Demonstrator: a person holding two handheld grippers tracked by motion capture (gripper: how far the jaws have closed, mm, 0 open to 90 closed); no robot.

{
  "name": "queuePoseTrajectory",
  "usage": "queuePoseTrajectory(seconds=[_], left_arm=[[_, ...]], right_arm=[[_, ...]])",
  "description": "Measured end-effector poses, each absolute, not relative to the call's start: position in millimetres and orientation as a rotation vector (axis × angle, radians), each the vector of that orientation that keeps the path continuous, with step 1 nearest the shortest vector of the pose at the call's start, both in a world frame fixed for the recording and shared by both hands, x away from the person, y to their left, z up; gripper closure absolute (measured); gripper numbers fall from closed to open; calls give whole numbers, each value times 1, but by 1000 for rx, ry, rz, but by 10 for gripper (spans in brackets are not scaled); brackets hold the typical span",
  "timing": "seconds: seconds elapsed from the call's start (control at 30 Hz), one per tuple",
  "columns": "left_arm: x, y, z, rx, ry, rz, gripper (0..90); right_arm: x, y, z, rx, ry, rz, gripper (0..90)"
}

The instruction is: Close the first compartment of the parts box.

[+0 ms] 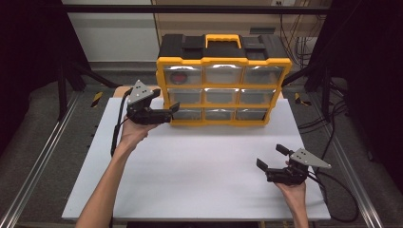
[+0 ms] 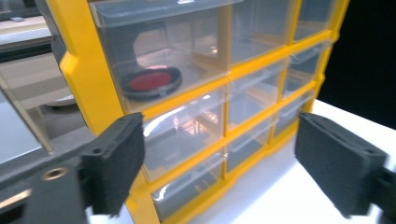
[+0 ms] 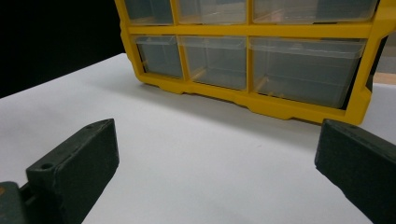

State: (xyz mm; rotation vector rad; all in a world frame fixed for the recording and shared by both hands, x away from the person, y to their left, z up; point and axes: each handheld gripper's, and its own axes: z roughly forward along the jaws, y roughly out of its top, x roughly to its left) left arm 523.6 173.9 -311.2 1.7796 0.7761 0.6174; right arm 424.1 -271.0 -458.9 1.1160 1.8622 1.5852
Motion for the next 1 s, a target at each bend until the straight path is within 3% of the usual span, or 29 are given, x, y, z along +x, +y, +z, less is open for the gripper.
queuePoseTrajectory(seconds=[0.3, 1.0], left_arm=[[497, 192, -331, 1769, 750, 604, 27], [439, 245, -407, 1673, 742, 551, 27]], right_arm=[[424, -271, -459, 1115, 1857, 1584, 5], [425, -270, -460, 1121, 1870, 1575, 5]])
